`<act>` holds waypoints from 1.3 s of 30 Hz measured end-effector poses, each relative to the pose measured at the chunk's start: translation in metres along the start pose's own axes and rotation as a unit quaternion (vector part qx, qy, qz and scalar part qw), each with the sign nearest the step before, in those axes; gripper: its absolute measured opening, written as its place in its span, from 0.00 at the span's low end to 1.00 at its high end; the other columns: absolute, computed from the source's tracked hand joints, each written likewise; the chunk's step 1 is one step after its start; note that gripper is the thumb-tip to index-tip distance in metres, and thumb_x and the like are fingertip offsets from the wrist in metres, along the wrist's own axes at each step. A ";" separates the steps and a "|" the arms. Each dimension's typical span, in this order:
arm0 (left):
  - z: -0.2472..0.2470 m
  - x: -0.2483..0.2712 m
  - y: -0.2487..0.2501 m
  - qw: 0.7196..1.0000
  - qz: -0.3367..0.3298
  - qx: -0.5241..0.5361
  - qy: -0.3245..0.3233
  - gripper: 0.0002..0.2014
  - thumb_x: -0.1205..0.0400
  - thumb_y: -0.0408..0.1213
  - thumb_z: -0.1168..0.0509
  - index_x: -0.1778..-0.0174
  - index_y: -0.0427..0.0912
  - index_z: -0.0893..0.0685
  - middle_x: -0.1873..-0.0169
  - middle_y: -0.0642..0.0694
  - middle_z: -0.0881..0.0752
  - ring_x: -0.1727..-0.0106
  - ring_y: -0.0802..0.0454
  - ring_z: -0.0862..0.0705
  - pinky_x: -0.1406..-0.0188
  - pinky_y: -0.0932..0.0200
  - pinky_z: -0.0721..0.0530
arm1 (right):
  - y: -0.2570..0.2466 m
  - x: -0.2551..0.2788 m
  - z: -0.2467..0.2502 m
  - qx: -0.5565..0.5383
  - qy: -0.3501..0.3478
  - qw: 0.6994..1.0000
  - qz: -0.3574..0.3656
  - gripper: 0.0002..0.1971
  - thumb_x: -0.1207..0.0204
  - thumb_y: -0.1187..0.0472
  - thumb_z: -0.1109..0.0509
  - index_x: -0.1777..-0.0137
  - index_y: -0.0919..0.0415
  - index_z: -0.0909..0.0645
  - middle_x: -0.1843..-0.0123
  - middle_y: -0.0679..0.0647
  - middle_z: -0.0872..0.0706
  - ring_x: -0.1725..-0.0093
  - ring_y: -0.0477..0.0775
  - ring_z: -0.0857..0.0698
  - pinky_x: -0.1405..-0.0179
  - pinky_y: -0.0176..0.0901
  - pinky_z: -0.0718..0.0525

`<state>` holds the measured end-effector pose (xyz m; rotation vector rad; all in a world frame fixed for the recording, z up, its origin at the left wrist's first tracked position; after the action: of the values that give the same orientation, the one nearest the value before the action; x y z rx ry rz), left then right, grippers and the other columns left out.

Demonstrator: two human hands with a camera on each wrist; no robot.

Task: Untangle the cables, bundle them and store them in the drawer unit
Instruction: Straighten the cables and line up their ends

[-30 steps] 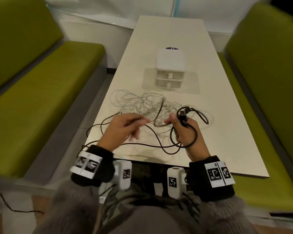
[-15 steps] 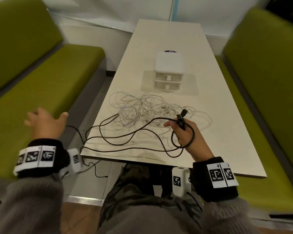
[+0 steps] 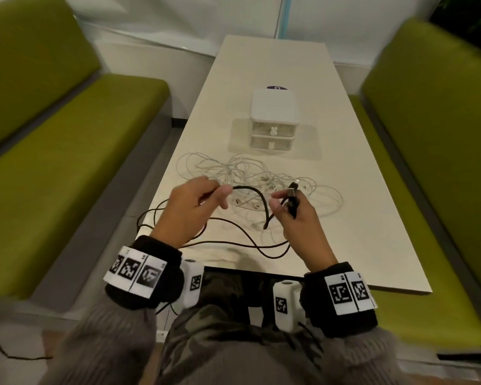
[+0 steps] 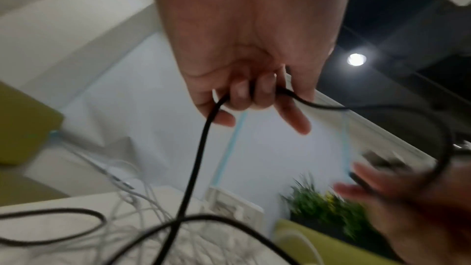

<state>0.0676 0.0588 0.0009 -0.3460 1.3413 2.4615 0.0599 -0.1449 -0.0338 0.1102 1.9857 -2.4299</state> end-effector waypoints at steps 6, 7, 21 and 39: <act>0.061 0.003 -0.029 0.994 0.062 0.039 0.086 0.15 0.28 0.52 0.34 0.74 0.46 0.16 0.71 0.41 0.28 0.65 0.51 0.28 0.60 0.52 0.30 | -0.001 0.000 0.007 -0.174 0.006 0.983 -0.062 0.10 0.14 0.61 0.41 0.49 0.63 0.19 0.75 0.42 0.36 0.76 0.40 0.38 0.79 0.30 0.38; 0.065 0.003 -0.030 0.994 0.060 0.028 0.086 0.15 0.28 0.52 0.34 0.74 0.46 0.16 0.69 0.35 0.28 0.62 0.45 0.27 0.58 0.50 0.29 | -0.003 0.002 0.007 -0.197 0.005 0.978 -0.067 0.10 0.14 0.61 0.41 0.49 0.65 0.19 0.74 0.44 0.37 0.76 0.40 0.38 0.79 0.30 0.38; 0.010 -0.015 -0.004 0.997 -0.015 -0.056 -0.055 0.11 0.26 0.61 0.41 0.60 0.64 0.15 0.71 0.54 0.27 0.61 0.59 0.29 0.59 0.62 0.30 | -0.002 0.009 -0.027 -0.233 -0.059 0.956 -0.169 0.21 0.18 0.47 0.38 0.57 0.65 0.15 0.76 0.45 0.40 0.78 0.42 0.42 0.83 0.32 0.44; 0.008 0.006 -0.016 0.958 0.023 -0.102 -0.267 0.15 0.30 0.65 0.35 0.59 0.62 0.10 0.70 0.55 0.29 0.59 0.59 0.29 0.51 0.65 0.29 | 0.003 -0.004 -0.022 -0.593 0.036 0.781 -0.192 0.25 0.19 0.39 0.45 0.56 0.61 0.19 0.66 0.52 0.15 0.66 0.50 0.13 0.57 0.46 0.10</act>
<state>0.0681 0.0744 -0.0091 0.2967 0.8790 2.4793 0.0650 -0.1236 -0.0408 -0.2307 3.3412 -0.7943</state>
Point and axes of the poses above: each hand's wrist, its own x-axis away from the middle knuckle, its own z-axis out of the back of the hand, y = z × x, the point moved 3 cm from there along -x, towards the middle knuckle
